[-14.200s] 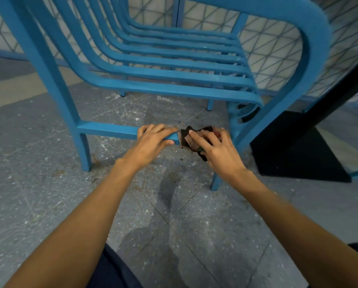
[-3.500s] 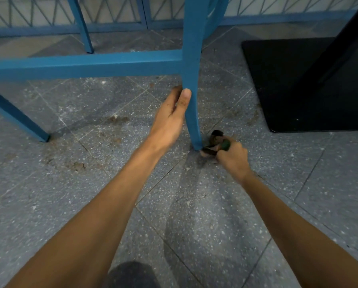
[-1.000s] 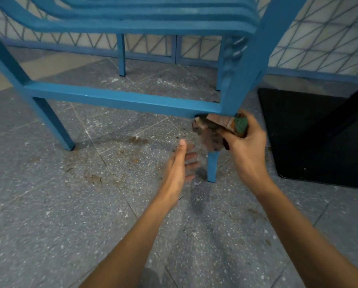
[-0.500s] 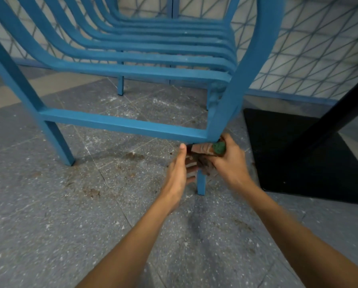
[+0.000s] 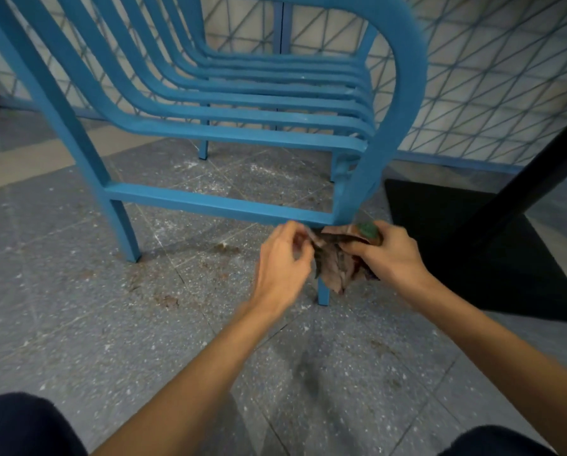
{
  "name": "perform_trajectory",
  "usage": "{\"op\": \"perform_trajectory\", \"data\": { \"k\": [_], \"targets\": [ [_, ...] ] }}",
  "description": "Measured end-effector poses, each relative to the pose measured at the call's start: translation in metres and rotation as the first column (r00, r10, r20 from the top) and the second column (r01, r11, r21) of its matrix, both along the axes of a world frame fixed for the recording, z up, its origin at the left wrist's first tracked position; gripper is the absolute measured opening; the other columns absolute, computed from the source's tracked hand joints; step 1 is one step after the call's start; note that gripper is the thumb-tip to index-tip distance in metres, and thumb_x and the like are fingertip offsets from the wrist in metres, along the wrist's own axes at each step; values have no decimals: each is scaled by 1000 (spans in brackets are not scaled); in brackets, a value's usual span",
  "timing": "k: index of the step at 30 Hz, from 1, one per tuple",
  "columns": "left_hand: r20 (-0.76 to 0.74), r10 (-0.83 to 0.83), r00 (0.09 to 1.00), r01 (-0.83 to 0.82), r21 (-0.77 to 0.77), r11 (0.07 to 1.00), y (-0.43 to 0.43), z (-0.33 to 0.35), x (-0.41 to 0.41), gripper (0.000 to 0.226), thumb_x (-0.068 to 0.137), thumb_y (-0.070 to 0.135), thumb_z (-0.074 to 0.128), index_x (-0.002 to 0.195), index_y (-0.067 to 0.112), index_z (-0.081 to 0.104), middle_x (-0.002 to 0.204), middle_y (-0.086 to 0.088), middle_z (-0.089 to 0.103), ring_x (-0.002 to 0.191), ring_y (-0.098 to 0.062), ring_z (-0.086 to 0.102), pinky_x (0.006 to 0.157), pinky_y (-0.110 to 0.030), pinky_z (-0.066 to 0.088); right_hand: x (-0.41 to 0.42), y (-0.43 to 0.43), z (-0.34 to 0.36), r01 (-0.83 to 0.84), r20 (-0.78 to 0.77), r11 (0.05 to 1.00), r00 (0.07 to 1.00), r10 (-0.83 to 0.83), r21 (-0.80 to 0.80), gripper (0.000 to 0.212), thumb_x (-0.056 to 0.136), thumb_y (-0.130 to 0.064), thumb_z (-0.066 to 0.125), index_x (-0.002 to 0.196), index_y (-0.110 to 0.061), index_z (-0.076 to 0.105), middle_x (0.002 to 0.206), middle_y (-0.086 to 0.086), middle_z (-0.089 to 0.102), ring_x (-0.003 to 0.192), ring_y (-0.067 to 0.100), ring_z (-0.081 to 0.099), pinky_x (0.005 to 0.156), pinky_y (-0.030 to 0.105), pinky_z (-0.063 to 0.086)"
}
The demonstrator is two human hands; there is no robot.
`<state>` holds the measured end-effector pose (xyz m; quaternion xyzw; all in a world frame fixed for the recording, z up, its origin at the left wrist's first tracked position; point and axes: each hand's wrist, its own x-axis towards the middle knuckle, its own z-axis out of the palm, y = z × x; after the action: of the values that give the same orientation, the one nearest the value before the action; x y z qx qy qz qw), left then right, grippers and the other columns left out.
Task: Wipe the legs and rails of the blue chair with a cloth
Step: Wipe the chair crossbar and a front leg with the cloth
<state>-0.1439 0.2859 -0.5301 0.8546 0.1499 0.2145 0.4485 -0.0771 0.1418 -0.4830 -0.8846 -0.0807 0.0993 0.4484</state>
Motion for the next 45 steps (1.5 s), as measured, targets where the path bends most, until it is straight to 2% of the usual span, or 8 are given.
{"op": "perform_trajectory", "data": {
  "k": [4,7,12,25,34,39,42,45],
  "targets": [
    [-44,58,997,-28,498,867,29,11,12,47,84,7,60,129,17,51,125,-1,53,118,-19,48,101,-36,27,-32,10,25,-365,444,888,771,457,-281,44,76,-6,68,118,-14,59,113,2,65,102,16,61,86,18,47],
    [-213,92,973,56,601,798,51,9,17,54,84,11,60,136,19,46,141,1,43,133,-18,39,113,-58,10,-21,51,2,-193,575,704,452,682,-684,51,73,-4,65,124,-4,57,129,16,58,118,31,54,93,41,48],
    [-271,66,960,129,642,756,68,1,14,70,84,1,51,147,23,30,149,8,34,141,-10,28,108,-69,-1,-1,100,-39,78,397,489,700,593,-869,36,86,-15,47,115,-4,65,111,17,68,106,30,64,95,46,47],
    [-352,3,936,214,576,789,72,10,16,72,84,6,54,148,23,26,152,7,30,142,-13,25,113,-64,6,2,100,-33,144,419,468,713,562,-872,46,86,-17,40,125,-1,58,120,19,64,115,29,60,106,40,40],
    [-361,-21,932,241,577,780,75,8,15,71,85,7,54,148,24,25,152,6,29,143,-13,23,114,-64,5,21,-1,-47,80,470,463,184,863,-882,56,81,6,41,136,-3,49,140,15,49,129,28,48,108,46,33],
    [-380,-84,921,301,559,773,78,10,10,75,87,8,54,151,23,18,154,8,23,145,-13,16,114,-63,1,10,-33,-49,-46,303,351,406,862,-935,82,55,10,79,132,-4,53,135,16,54,124,31,52,102,53,34],
    [-312,-117,943,281,554,784,77,6,2,72,88,6,51,151,21,20,156,5,22,145,-15,20,116,-57,2,-3,-46,-52,-189,182,355,593,784,-915,86,75,6,68,146,-13,24,151,11,35,139,27,34,114,44,20],
    [-139,-136,981,183,427,885,71,1,-10,57,89,4,51,144,17,38,145,1,41,124,-17,49,115,-49,24,-24,-26,-45,-423,95,634,780,618,-647,73,90,-7,55,150,-25,18,151,5,34,136,21,38,112,28,32]
  ]
}}
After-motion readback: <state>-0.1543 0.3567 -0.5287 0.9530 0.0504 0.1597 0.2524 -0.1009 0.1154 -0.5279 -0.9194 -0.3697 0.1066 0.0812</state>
